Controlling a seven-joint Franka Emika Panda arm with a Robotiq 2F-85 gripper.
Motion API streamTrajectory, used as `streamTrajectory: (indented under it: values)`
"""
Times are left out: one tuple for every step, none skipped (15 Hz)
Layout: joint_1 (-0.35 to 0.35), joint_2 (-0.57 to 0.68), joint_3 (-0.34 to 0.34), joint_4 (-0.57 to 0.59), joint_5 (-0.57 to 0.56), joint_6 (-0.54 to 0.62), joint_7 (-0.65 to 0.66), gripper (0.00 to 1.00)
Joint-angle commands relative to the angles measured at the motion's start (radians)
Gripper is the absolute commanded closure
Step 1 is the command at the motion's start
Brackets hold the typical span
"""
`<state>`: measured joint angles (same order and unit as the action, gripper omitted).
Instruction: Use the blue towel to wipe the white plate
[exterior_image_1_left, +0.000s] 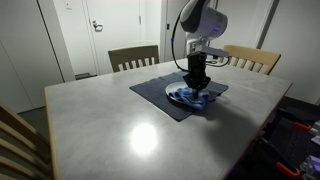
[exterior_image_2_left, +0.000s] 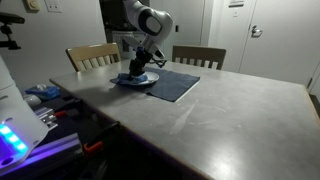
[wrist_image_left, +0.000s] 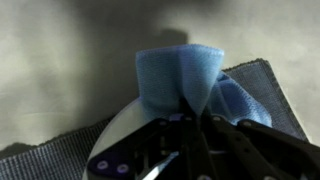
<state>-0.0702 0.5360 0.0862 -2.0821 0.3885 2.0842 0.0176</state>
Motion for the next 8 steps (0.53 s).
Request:
streamTrajectory:
  values:
    - [0.006,-0.001,-0.041,0.009,0.029,0.045,0.067,0.98]
    - [0.008,0.002,-0.05,0.012,0.023,0.07,0.081,0.98]
    - [0.01,0.004,-0.058,0.015,0.018,0.097,0.095,0.98]
    - [0.012,0.008,-0.065,0.022,0.012,0.111,0.109,0.98]
    - [0.013,0.012,-0.07,0.028,0.008,0.125,0.123,0.98]
    - [0.017,0.018,-0.074,0.038,0.002,0.134,0.138,0.98]
    - [0.019,0.02,-0.075,0.043,0.0,0.147,0.148,0.98]
    - [0.021,0.022,-0.075,0.048,-0.002,0.165,0.156,0.98]
